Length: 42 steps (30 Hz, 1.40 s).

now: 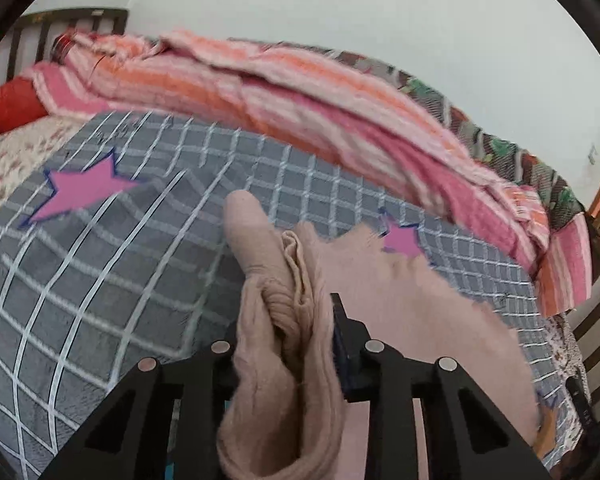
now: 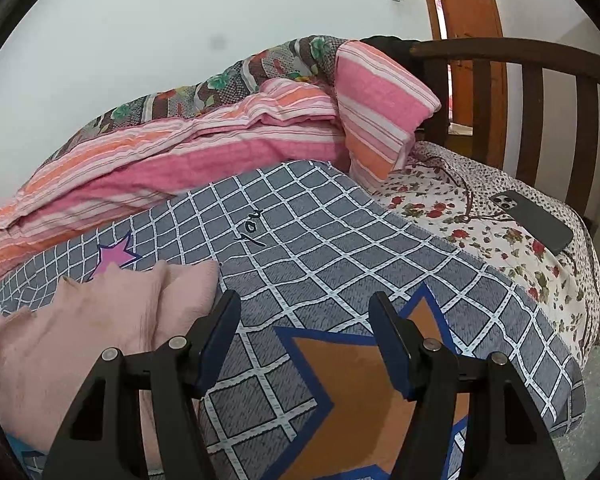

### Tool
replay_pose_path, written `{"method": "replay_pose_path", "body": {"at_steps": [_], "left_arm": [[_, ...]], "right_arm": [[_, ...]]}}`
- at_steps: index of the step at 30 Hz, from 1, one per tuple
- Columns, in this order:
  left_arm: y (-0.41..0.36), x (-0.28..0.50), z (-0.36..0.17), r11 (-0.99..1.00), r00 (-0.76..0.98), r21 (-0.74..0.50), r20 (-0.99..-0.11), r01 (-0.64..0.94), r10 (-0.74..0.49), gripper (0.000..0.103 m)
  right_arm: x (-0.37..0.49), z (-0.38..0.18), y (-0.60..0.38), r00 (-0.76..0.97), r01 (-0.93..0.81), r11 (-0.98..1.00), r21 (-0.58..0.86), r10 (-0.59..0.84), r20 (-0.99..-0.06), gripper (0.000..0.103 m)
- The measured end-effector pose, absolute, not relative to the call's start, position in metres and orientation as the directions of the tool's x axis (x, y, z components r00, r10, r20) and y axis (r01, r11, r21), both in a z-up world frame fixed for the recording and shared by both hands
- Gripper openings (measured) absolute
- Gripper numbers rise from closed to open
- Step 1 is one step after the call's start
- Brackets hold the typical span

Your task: Fold small clothes

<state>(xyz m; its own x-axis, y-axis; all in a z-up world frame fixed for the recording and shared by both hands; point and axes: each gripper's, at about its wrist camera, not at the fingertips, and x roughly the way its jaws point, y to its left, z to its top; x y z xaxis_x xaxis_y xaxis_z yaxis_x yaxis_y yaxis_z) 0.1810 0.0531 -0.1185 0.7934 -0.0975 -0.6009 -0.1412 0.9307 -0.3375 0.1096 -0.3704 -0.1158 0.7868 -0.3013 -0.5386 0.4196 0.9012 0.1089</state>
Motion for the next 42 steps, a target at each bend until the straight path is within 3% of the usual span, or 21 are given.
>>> {"method": "replay_pose_path", "body": {"at_steps": [4, 8, 11, 14, 19, 26, 27, 29, 35, 40, 42], "left_arm": [[0.025, 0.191, -0.089, 0.944, 0.806, -0.315, -0.583, -0.104, -0.106, 0.024], [-0.018, 0.2, -0.052, 0.931, 0.824, -0.365, -0.533, -0.016, -0.195, 0.022], [-0.066, 0.204, -0.028, 0.92, 0.82, -0.378, -0.49, 0.105, -0.295, 0.005], [-0.122, 0.199, -0.016, 0.902, 0.793, -0.357, -0.463, 0.241, -0.395, 0.005], [-0.184, 0.191, -0.029, 0.896, 0.75, -0.279, -0.493, 0.345, -0.442, 0.005], [-0.138, 0.207, -0.047, 0.933, 0.732, -0.268, -0.581, 0.241, -0.356, 0.007], [-0.128, 0.207, -0.049, 0.938, 0.733, -0.264, -0.588, 0.225, -0.341, 0.008], [-0.102, 0.212, -0.054, 0.95, 0.731, -0.257, -0.611, 0.18, -0.304, 0.025], [-0.022, 0.214, -0.071, 0.956, 0.754, -0.283, -0.611, 0.076, -0.241, 0.061], [0.021, 0.221, -0.097, 0.95, 0.779, -0.312, -0.597, -0.002, -0.194, 0.061], [0.037, 0.225, -0.112, 0.937, 0.771, -0.347, -0.605, -0.03, -0.2, 0.061]], "right_arm": [[0.107, -0.116, -0.384, 0.78, 0.447, 0.883, 0.144, -0.306, -0.545, 0.065], [0.102, -0.118, -0.405, 0.776, 0.482, 0.849, 0.215, -0.3, -0.555, 0.065], [0.099, -0.12, -0.416, 0.755, 0.53, 0.819, 0.221, -0.337, -0.562, 0.065], [0.096, -0.12, -0.42, 0.746, 0.55, 0.808, 0.209, -0.364, -0.557, 0.065], [0.096, -0.122, -0.423, 0.744, 0.545, 0.813, 0.206, -0.356, -0.565, 0.065], [0.101, -0.125, -0.421, 0.762, 0.489, 0.835, 0.253, -0.267, -0.59, 0.065], [0.103, -0.125, -0.419, 0.769, 0.467, 0.843, 0.266, -0.238, -0.593, 0.065], [0.105, -0.124, -0.409, 0.785, 0.405, 0.867, 0.289, -0.168, -0.596, 0.065], [0.107, -0.103, -0.361, 0.836, 0.221, 0.936, 0.275, -0.036, -0.548, 0.067], [0.133, -0.093, -0.318, 0.784, -0.03, 0.868, 0.496, 0.328, -0.526, 0.084], [0.147, -0.095, -0.295, 0.737, -0.069, 0.833, 0.549, 0.414, -0.534, 0.084]]}}
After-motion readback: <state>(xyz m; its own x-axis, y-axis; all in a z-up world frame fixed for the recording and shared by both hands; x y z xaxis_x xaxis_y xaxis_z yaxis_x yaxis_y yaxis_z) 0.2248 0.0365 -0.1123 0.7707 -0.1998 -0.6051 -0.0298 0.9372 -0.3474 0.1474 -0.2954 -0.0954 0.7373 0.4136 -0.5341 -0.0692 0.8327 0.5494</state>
